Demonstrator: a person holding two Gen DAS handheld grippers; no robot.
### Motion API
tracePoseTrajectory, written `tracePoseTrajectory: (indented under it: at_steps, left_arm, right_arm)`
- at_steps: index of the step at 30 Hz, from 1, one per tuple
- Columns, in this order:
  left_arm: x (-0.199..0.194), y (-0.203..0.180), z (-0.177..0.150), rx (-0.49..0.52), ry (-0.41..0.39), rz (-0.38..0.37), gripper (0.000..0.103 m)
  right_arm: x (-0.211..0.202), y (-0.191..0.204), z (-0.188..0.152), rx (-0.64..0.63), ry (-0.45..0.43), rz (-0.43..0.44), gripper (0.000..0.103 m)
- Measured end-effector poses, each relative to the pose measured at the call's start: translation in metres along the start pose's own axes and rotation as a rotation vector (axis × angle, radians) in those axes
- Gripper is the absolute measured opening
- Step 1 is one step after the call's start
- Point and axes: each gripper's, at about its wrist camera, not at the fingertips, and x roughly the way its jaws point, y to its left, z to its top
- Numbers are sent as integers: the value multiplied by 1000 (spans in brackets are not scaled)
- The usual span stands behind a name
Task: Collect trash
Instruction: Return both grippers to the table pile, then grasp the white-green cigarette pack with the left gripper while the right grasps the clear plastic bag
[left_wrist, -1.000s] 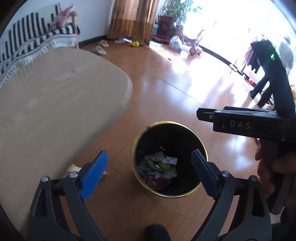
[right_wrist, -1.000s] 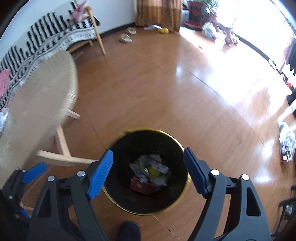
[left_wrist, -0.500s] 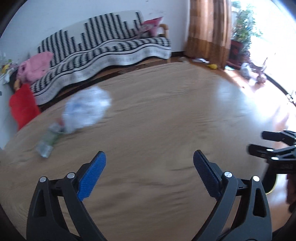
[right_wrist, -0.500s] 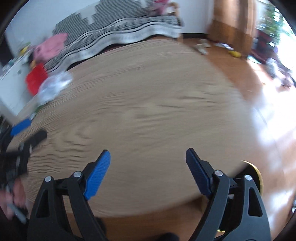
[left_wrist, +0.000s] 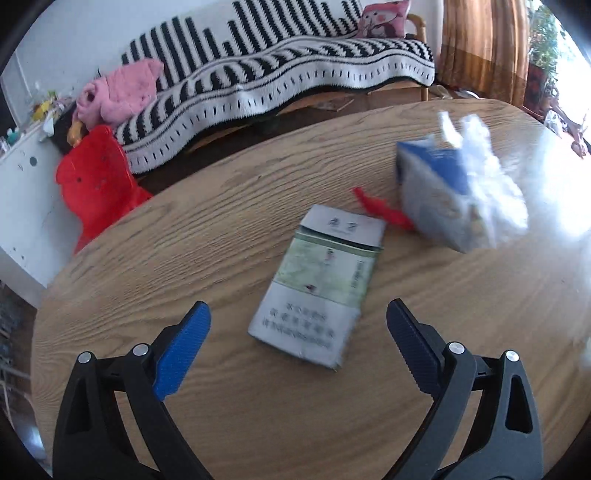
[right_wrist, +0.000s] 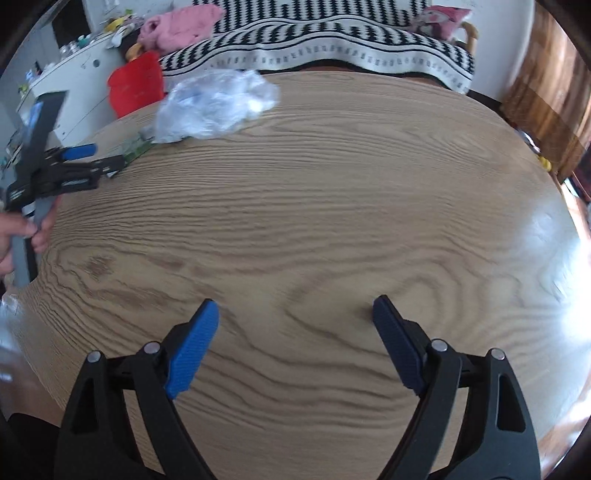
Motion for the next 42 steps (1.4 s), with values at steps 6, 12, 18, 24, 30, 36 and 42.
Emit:
tracePoseTrajectory:
  at_steps: [6, 12, 18, 24, 30, 36, 42]
  left_arm:
    - [14, 2, 4, -7, -11, -79, 89]
    - [1, -8, -8, -9, -31, -98, 58]
    - [-28, -19, -41, -18, -38, -93, 58]
    - [-64, -28, -65, -43, -65, -94, 58]
    - [-98, -47, -71, -71, -88, -103, 58]
    - [-139, -100, -77, -32, -94, -117, 58]
    - [-176, -177, -81, 16, -110, -171, 58]
  right_arm:
    - [13, 25, 35, 2, -17, 71, 83]
    - [30, 52, 101, 40, -60, 144, 83]
    - [56, 70, 160, 87, -43, 192, 83]
    - [52, 82, 153, 43, -6, 193, 7]
    - [3, 62, 105, 37, -44, 189, 5]
    - [-50, 32, 23, 13, -54, 150, 5]
    - [-99, -16, -64, -11, -93, 20, 5]
